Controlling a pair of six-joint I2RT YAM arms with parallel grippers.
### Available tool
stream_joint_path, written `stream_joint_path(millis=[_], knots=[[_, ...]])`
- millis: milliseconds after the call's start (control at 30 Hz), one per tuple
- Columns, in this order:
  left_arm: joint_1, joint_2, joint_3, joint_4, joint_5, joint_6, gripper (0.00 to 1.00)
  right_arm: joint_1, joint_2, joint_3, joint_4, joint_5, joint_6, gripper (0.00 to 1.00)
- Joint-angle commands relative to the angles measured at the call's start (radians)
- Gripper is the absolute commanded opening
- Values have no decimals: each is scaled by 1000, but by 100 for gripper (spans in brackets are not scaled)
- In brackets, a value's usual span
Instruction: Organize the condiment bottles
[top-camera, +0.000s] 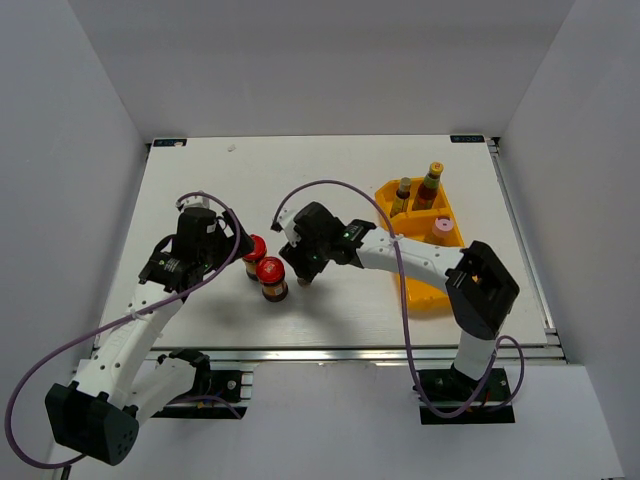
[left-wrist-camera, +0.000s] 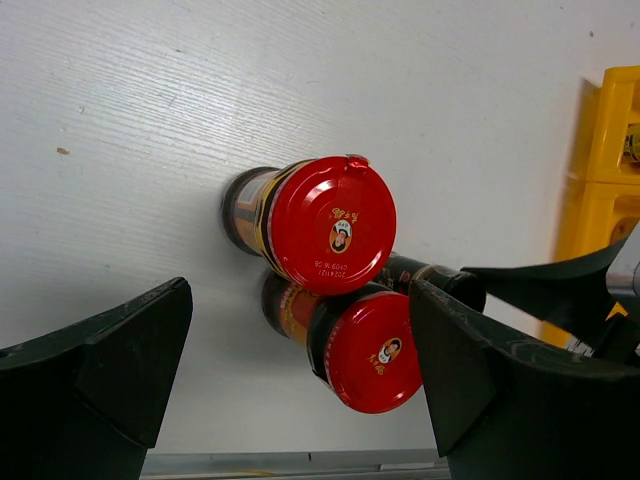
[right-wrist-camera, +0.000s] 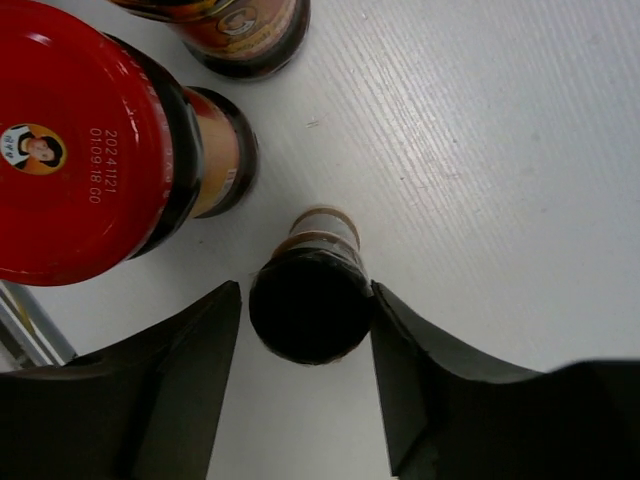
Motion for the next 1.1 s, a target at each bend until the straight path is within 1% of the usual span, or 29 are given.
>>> stream_joint_path(millis=[0, 33, 67, 133, 167, 233, 300, 333, 433, 533, 567, 600, 767, 867, 1067], knots=[[-5, -15, -1, 17, 5, 7, 98, 6, -4, 40, -19, -15, 11, 58], [-3, -18, -2, 15, 1, 5, 98, 8, -7, 41, -19, -12, 23, 43], [-5, -18, -4, 15, 1, 7, 98, 8, -11, 43, -23, -11, 25, 35], [-3, -21, -7, 15, -3, 5, 98, 8, -36, 41, -13, 13, 43, 24], [-3, -18, -5, 14, -5, 5, 98, 6, -48, 38, -9, 25, 46, 23], [-3, -18, -5, 12, -3, 4, 98, 3, -93, 21, 1, 99, 62, 20], [-3, -21, -8, 15, -6, 2, 98, -15, -139, 14, 1, 125, 79, 17], [-3, -21, -7, 14, -11, 2, 98, -25, -158, 0, -3, 133, 105, 14], [-3, -20, -4, 6, -12, 0, 98, -83, -235, -34, 1, 169, 132, 14], [-3, -26, -13, 14, -12, -1, 98, -187, -306, -74, -12, 185, 171, 14], [-5, -27, -17, 14, -11, -3, 98, -249, -338, -97, -20, 182, 181, 13], [-3, -27, -19, 14, -9, -1, 98, -282, -353, -109, -34, 182, 201, 13], [-3, -24, -19, 15, -8, -3, 98, -464, -442, -171, -45, 219, 224, 12], [-3, -26, -19, 14, -6, -3, 98, -535, -458, -190, -55, 219, 240, 13], [-3, -26, -21, 12, -9, -4, 98, -615, -433, -220, -94, 225, 267, 13]])
